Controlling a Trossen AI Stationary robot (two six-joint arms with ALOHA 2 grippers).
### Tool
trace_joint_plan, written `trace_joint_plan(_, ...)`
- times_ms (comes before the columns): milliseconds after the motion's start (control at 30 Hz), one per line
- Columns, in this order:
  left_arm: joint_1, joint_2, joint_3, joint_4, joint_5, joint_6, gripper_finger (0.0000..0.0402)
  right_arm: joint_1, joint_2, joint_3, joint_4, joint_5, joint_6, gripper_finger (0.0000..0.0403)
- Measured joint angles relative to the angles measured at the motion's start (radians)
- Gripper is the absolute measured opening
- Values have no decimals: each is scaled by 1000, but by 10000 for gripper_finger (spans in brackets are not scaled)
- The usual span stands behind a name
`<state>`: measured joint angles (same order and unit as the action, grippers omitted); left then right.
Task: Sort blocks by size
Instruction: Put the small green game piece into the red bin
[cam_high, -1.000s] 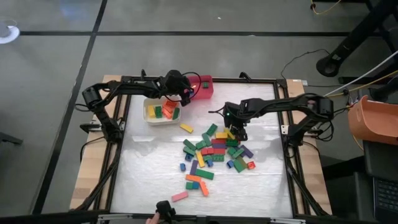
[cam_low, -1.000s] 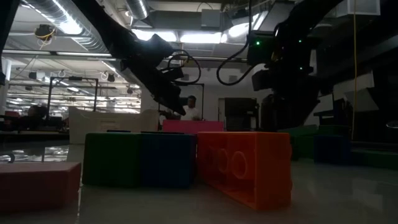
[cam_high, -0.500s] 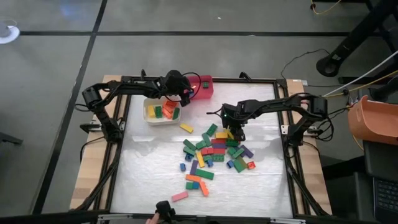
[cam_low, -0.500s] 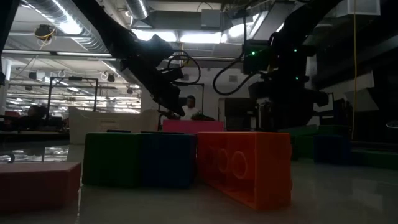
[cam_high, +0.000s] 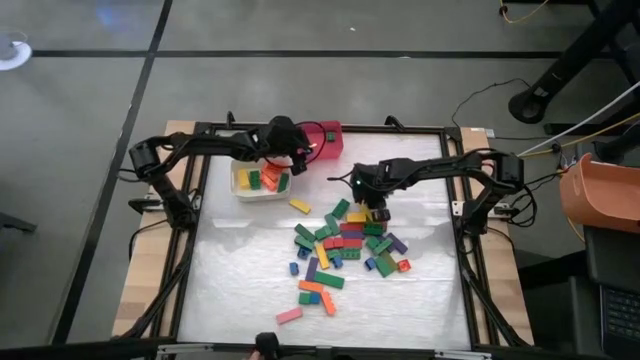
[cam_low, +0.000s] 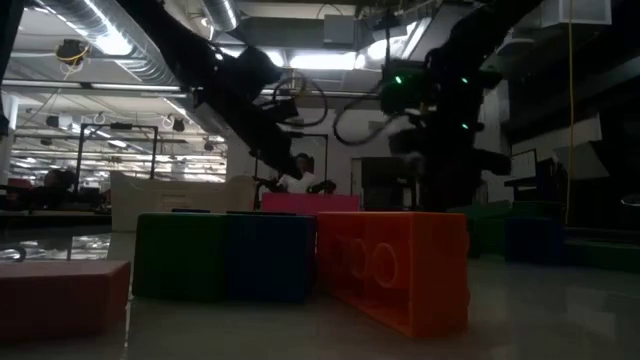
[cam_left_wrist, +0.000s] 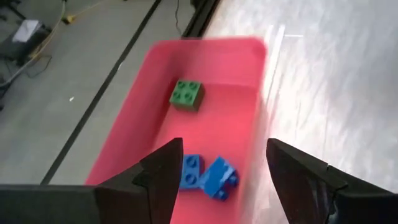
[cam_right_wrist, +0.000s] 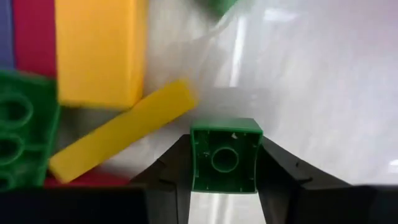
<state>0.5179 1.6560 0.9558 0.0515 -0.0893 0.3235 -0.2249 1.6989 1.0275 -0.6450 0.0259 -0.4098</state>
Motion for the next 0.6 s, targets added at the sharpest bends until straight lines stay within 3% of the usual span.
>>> trace_joint_plan(267, -97, -137, 1, -120, 0, -61, 217, -28, 0, 179, 127, 199, -252, 149)
trace_joint_plan(467, -210, -223, 1, -279, 1, -157, 217, -116, 6, 192, 465, 173, -436, 148)
trace_joint_plan(600, -299, -248, 1, -372, 4, -212, 217, -184, 45, 192, 631, 101, -492, 147)
